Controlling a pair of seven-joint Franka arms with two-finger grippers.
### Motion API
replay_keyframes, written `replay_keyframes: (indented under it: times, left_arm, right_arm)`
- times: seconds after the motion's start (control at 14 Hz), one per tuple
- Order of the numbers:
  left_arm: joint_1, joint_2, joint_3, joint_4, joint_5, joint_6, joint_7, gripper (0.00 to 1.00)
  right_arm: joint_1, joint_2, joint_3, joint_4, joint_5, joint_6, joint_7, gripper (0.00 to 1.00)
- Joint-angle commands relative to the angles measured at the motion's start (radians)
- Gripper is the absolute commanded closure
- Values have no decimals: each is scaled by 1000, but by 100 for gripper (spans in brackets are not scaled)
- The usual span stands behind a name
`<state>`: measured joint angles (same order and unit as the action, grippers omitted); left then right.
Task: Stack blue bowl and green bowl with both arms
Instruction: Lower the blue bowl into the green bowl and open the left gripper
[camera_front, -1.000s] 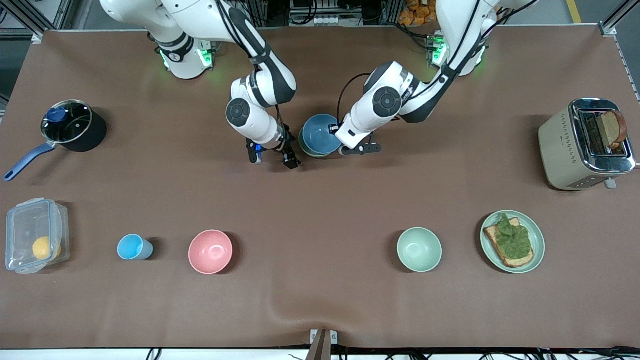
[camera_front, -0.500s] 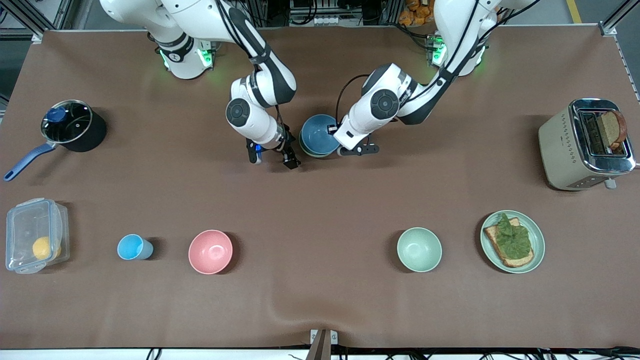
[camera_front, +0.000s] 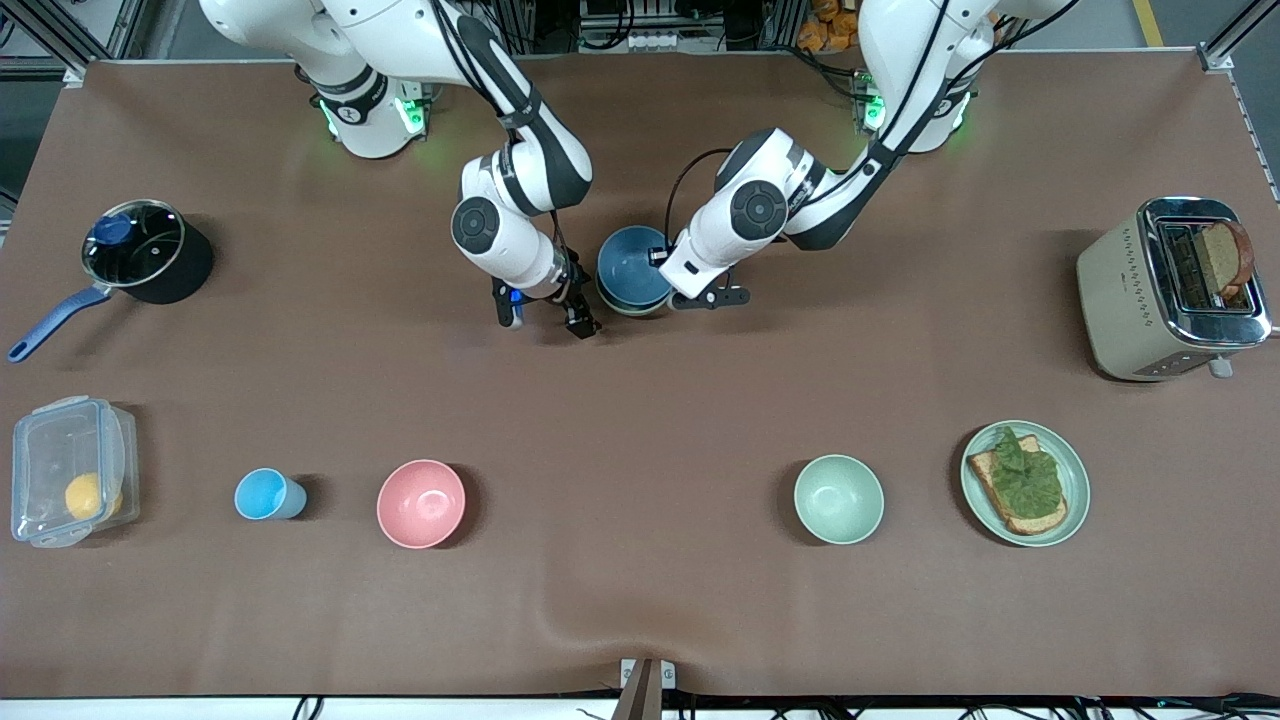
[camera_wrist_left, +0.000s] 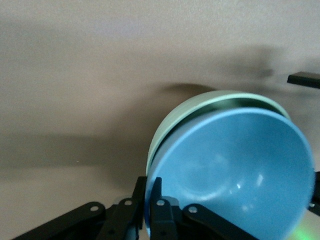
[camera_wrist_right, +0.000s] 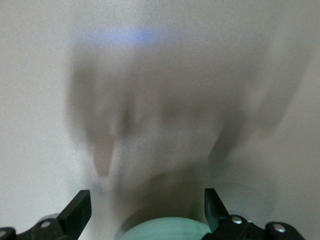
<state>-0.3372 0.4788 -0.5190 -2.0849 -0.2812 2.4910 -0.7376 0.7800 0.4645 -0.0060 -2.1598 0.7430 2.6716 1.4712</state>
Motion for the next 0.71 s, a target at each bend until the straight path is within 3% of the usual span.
replay_keyframes:
  times: [0.0, 0.43, 0.64]
  left_arm:
    - [-8, 14, 8, 40, 36, 5, -55, 0]
    - [9, -58, 16, 55, 39, -56, -83, 0]
    - [52, -101, 45, 136, 72, -205, -83, 0]
  right_arm:
    - [-7, -24, 4, -20, 22, 1, -8, 0]
    - [-21, -72, -2, -37, 7, -38, -20, 0]
    - [-54, -136, -64, -35, -33, -229, -83, 0]
